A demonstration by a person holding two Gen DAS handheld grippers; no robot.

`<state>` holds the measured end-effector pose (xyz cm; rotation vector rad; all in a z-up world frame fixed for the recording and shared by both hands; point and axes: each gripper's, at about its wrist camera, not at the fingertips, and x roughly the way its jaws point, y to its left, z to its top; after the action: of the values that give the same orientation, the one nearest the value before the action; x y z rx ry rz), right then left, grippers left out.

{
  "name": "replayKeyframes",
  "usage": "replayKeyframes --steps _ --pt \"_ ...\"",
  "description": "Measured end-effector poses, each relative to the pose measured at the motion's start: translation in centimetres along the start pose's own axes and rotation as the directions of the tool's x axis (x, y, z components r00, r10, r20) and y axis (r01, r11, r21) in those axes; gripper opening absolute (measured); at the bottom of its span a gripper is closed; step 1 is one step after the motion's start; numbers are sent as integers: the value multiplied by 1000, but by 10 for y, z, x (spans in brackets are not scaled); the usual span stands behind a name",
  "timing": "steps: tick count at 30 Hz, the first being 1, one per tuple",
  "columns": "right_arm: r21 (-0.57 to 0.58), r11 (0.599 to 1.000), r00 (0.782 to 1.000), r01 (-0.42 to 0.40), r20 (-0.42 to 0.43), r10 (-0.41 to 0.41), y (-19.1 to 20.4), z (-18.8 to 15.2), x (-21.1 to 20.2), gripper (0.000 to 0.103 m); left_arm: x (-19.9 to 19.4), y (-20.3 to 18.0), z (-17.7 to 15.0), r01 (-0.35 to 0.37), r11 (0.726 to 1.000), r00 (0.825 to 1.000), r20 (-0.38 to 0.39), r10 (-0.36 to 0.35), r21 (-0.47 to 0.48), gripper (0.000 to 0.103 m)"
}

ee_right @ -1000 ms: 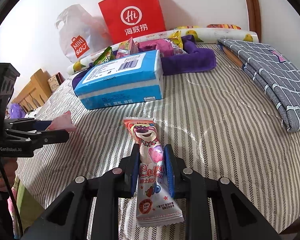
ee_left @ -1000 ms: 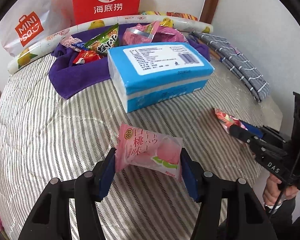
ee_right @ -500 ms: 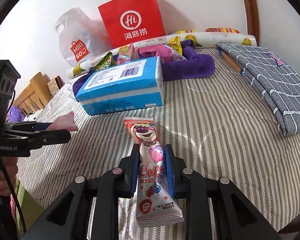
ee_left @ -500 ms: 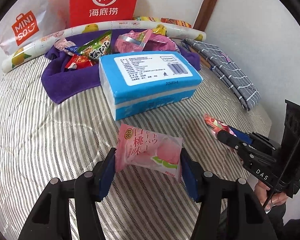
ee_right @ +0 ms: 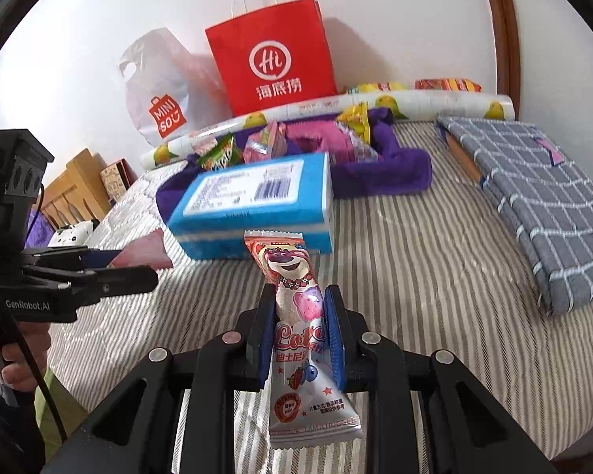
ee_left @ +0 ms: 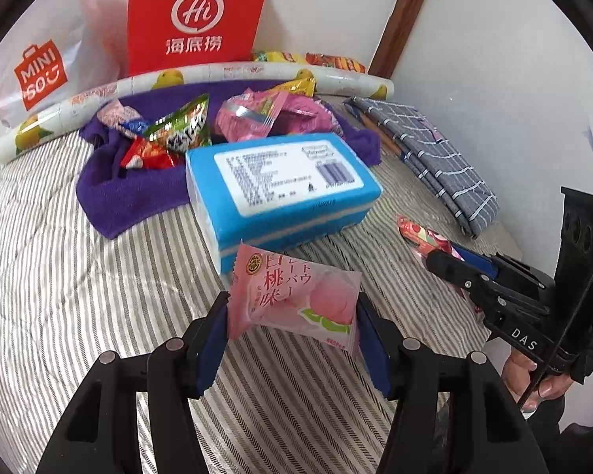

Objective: Organize snacks
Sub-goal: 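Lift and carry the lollipop packet and peach candy over the purple towel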

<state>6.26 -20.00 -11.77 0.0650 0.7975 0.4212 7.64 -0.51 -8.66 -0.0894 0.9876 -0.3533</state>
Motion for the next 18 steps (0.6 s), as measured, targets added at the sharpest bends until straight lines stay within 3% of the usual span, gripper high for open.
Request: replayKeyframes --steps 4,18 --pt "-22 1000 1000 -3 22 3 6 14 -4 24 -7 -1 9 -13 1000 1000 23 12 22 58" --pt "-66 997 996 30 81 -25 24 77 3 24 -23 21 58 9 1000 998 70 -7 -29 58"
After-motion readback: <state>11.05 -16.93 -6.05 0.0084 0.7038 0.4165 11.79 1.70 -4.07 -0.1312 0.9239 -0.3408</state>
